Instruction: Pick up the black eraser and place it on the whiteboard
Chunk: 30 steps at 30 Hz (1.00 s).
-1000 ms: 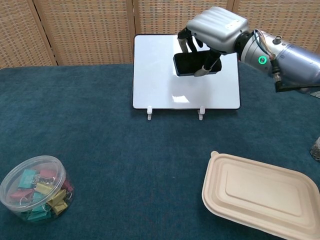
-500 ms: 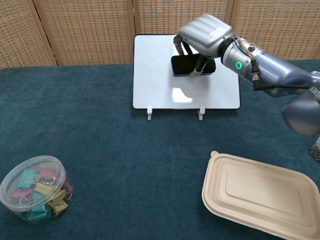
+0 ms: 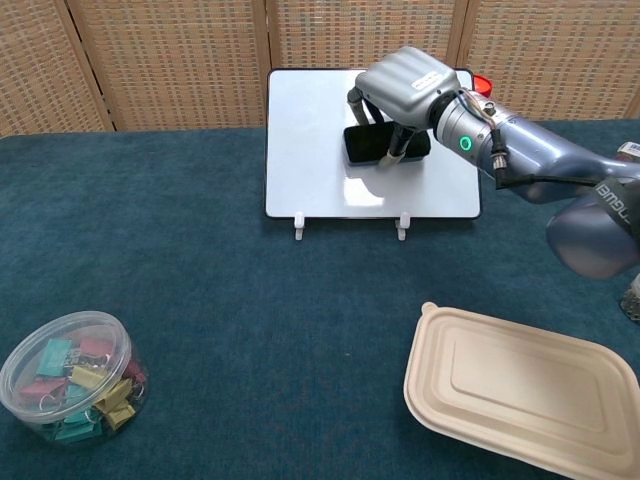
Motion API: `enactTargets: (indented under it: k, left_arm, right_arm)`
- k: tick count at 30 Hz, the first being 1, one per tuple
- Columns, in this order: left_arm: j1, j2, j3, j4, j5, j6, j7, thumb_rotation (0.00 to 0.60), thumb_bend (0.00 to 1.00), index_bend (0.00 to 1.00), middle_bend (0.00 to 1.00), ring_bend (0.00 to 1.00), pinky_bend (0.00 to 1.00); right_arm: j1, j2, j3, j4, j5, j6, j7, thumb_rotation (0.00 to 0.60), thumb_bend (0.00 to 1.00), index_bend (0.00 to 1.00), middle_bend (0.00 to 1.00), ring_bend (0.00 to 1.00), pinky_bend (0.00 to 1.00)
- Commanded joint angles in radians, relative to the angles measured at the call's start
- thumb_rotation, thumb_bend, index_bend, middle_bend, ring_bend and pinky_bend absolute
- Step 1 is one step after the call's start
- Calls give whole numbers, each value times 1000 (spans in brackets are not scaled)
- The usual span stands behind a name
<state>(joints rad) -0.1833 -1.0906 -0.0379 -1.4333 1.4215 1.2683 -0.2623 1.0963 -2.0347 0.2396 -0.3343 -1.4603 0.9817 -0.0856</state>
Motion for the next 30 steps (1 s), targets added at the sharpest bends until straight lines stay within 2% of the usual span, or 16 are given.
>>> enactTargets:
  k: [1, 3, 16, 21, 30]
  left_arm:
    - [1, 0, 0, 0, 1, 3, -1, 600, 0, 0, 0, 0, 0]
    - [1, 1, 1, 0, 2, 3, -3, 600, 0, 0, 0, 0, 0]
    - [12, 7, 10, -13, 31, 36, -1, 600, 0, 0, 0, 0, 0]
    - [22, 11, 11, -21, 38, 59, -1, 600, 0, 0, 0, 0, 0]
    - [26, 12, 13, -21, 45, 67, -4, 600, 0, 0, 0, 0, 0]
  right_arm:
    - [-4, -4, 0, 1, 10, -1, 14, 600, 25, 386, 345, 424, 535]
    - [-7, -3, -1, -2, 13, 5, 19, 600, 0, 313, 293, 396, 535]
    - [-37, 24, -14, -52, 22, 49, 11, 600, 0, 256, 243, 390, 535]
    - [-43, 10, -11, -44, 37, 51, -37, 600, 0, 140, 174, 325, 535]
    - [-54, 10, -6, -46, 49, 74, -69, 600, 0, 128, 156, 279, 507]
